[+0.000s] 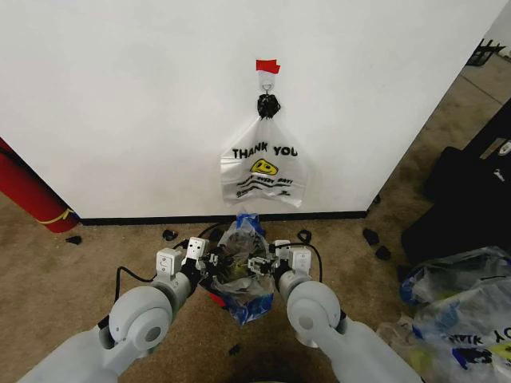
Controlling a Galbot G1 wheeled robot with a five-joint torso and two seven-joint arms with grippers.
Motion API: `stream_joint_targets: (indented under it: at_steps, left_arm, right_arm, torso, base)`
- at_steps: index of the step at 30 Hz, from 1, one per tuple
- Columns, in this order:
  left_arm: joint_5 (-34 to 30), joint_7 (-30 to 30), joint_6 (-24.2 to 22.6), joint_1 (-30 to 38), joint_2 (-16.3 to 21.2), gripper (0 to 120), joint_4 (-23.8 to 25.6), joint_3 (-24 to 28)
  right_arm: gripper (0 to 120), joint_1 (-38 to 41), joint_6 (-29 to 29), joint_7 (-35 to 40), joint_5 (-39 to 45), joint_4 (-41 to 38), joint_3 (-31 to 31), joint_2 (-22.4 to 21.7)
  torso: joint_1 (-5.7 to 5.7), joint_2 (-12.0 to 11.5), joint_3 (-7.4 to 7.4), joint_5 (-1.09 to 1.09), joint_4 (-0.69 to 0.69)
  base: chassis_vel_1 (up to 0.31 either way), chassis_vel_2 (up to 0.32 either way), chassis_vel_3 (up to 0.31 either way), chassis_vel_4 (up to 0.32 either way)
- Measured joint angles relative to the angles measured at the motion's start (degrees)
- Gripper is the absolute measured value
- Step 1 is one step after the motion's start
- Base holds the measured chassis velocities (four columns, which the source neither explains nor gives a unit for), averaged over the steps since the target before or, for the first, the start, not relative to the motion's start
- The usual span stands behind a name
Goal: Pick up the garbage bag from the wall and place it over the trash bin.
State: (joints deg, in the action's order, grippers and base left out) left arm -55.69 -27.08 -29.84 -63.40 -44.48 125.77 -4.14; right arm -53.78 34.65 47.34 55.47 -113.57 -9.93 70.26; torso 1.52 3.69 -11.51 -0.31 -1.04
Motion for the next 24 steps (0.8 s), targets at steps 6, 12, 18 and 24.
stream_joint_targets:
  at_steps: [6,12,18,24]
  left_arm:
    - [-0.4,-0.3,-0.1,-0.1,0.0,0,1.0,0.0]
    - [-0.6,-0.3,0.0,0.0,0.3,0,1.1,-0.2]
    - [-0.7,-0.3,0.0,-0.3,0.3,0,1.3,-0.3]
    - [-1.4,-0.3,0.0,-0.4,0.4,0,1.7,-0.4]
  right_arm:
    - [97,0.7,0.4,0.1,0.1,2.8,-0.6,1.1]
    - [80,1.6,1.0,1.6,1.5,4.5,-1.1,2.7]
    - [63,1.3,1.1,2.2,2.5,4.5,-1.1,2.5]
    - [37,1.4,1.2,3.5,4.3,5.2,-1.1,2.4]
  torso:
    - [0.00,0.0,0.00,0.00,0.00]
    - [0.00,0.0,0.00,0.00,0.00]
    - [0.00,0.0,0.00,0.00,0.00]
    - [0.00,0.0,0.00,0.01,0.00]
  base:
    - [0.000,0.000,0.000,0.000]
    - [0.000,0.000,0.000,0.000]
    - [0.000,0.000,0.000,0.000]
    - [0.000,0.000,0.000,0.000]
